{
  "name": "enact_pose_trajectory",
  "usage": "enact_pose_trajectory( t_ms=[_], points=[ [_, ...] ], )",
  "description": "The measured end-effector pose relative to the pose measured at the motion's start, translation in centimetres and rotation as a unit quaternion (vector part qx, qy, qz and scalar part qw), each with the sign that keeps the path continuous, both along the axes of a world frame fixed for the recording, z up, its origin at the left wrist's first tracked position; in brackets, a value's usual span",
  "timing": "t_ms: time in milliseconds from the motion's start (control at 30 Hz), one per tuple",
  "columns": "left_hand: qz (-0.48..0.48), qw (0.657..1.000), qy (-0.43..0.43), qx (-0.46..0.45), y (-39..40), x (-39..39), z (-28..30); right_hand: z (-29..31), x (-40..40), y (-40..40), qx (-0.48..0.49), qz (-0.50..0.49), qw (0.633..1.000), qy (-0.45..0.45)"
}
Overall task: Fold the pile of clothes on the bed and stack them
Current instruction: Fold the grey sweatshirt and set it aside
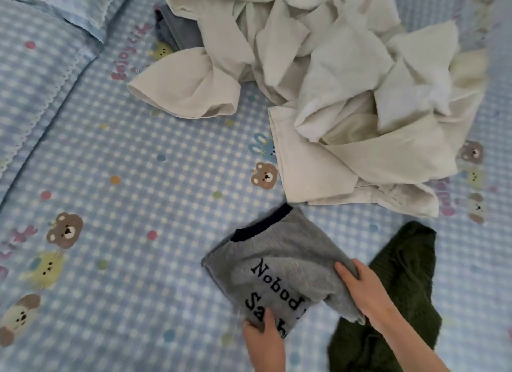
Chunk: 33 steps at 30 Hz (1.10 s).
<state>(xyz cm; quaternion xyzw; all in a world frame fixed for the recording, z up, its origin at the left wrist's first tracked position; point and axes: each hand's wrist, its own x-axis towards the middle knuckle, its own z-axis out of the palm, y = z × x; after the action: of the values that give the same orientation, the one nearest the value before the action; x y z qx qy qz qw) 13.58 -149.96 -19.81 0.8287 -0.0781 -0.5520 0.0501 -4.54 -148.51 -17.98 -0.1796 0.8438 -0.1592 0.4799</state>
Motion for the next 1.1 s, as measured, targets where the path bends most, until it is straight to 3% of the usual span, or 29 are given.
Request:
enact_pose_trajectory(
  t_ms=[233, 400, 600, 767, 900, 967, 1100],
  points=[
    [-0.128, 0.976, -0.014, -0.174, 1.2, 1.3, 5.0, 3.7, -2.3, 6.5, -0.051, -0.117, 0.992, 0.003],
    [-0.215, 0.933, 0.056, -0.284, 3.4, -4.4, 10.6, 7.8, -6.0, 12.3, -0.096, -0.159, 0.982, 0.014],
    [-0.295, 0.898, 0.121, -0.303, 10.5, -14.5, 13.9, 12.5, -13.4, 22.4, -0.129, -0.232, 0.962, 0.058],
    [-0.388, 0.838, 0.198, -0.33, 17.0, -26.3, 15.7, 15.7, -23.0, 31.4, -0.144, -0.281, 0.941, 0.122],
    [-0.409, 0.805, 0.264, -0.34, 22.1, -33.9, 15.6, 16.7, -30.9, 38.0, -0.157, -0.316, 0.915, 0.196],
    [-0.408, 0.804, 0.269, -0.339, 25.0, -36.1, 14.3, 16.3, -33.6, 41.9, -0.154, -0.342, 0.904, 0.203],
    [-0.426, 0.839, 0.228, -0.25, 30.7, -37.0, 8.8, 11.6, -35.2, 48.5, -0.083, -0.392, 0.9, 0.174]
  ],
)
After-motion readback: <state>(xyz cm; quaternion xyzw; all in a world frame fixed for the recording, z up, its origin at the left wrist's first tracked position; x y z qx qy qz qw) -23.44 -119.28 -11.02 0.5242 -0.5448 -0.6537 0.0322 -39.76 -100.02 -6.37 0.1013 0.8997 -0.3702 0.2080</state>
